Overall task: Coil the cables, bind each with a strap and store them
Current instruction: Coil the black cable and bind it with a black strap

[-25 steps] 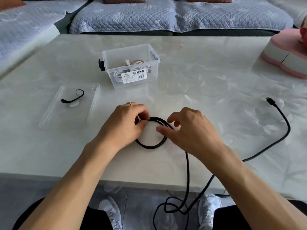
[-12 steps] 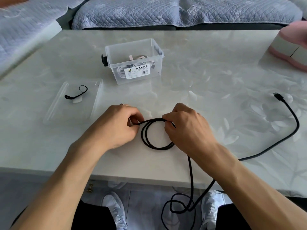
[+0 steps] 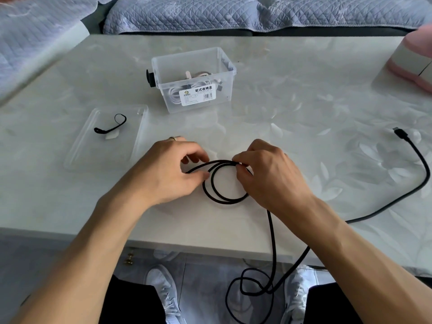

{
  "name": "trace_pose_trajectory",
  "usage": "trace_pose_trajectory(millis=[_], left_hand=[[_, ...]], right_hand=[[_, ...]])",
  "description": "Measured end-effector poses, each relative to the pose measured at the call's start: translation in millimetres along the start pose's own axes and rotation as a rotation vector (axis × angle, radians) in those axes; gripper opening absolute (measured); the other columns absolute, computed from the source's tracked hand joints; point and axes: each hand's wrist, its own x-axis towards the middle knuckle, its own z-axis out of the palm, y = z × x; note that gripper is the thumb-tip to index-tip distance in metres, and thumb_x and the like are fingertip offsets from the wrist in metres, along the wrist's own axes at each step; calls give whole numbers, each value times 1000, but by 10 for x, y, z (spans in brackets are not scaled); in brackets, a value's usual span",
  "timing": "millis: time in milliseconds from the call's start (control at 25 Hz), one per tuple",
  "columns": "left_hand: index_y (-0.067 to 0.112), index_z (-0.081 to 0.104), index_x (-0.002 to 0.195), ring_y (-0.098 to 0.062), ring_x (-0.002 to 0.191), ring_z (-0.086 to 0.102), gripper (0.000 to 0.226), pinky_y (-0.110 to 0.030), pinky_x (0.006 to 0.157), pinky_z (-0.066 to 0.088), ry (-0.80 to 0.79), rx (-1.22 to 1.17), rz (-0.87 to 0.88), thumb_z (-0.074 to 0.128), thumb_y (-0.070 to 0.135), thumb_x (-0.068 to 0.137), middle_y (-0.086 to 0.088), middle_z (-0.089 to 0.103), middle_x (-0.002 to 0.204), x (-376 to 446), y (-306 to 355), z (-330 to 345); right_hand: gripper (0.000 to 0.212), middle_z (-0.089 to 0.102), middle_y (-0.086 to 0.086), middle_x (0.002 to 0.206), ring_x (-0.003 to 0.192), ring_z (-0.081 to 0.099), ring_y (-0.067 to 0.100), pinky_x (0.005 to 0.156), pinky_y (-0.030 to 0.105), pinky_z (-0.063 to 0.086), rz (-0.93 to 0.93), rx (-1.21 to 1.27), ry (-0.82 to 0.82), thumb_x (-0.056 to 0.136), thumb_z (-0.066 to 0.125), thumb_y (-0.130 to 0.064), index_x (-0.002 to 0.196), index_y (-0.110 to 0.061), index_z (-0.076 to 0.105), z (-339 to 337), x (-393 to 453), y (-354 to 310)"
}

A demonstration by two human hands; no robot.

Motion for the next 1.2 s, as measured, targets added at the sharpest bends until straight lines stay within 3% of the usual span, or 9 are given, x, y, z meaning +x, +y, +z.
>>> trace_pose_trajectory(millis=[120, 320, 440, 560, 720, 1000, 1200], left_hand=[[35, 73, 90, -2, 90, 58, 16, -21, 78, 46, -13, -9, 130, 77, 26, 78, 14, 62, 93, -14, 98, 90], [36, 75, 85, -5, 97, 60, 20, -25, 87, 46, -190, -9, 227, 71, 20, 73, 18, 62, 97, -73, 63, 40], [35, 76, 85, -5, 93, 61, 14, -33, 84, 51, -165, -6, 278, 73, 23, 78, 19, 61, 95, -84, 23, 110], [34, 78, 89, -4, 89, 60, 16, -29, 80, 51, -117, 16, 352, 73, 22, 79, 18, 62, 91, -90, 25, 218], [31, 79, 89, 0, 85, 59, 19, -15, 78, 46, -107, 4, 334, 79, 15, 79, 19, 63, 89, -59, 28, 235], [32, 78, 83, -5, 90, 56, 13, -29, 78, 47, -88, 26, 364, 73, 25, 74, 23, 62, 84, -36, 33, 233], [32, 79, 83, -2, 90, 58, 16, -22, 81, 46, -85, -27, 309, 82, 20, 74, 23, 62, 83, -21, 12, 231]], right_hand=[[22, 58, 1, 101, 84, 60, 30, 71, 39, 52, 7, 29, -1, 93, 53, -20, 104, -16, 71, -6, -1, 6], [23, 60, 3, 102, 82, 60, 27, 71, 36, 50, 16, 90, 3, 92, 55, -18, 106, -17, 73, -20, 26, 45], [20, 61, 6, 99, 82, 60, 28, 72, 39, 51, 12, 112, 4, 91, 56, -16, 100, -12, 74, 1, 46, 78], [17, 62, 9, 95, 83, 59, 26, 74, 38, 48, 8, 134, -10, 92, 58, -16, 95, -9, 74, -26, 55, 99], [17, 64, 6, 89, 76, 59, 21, 71, 37, 48, 45, 160, 19, 90, 58, -13, 89, -10, 75, -71, 59, 122], [16, 59, 6, 90, 80, 58, 30, 67, 40, 52, 115, 52, 102, 90, 52, -10, 89, -10, 69, -90, 74, 206], [21, 67, -4, 83, 80, 62, 22, 64, 32, 52, 148, 78, -65, 82, 53, -17, 91, -23, 70, -208, 35, 190]])
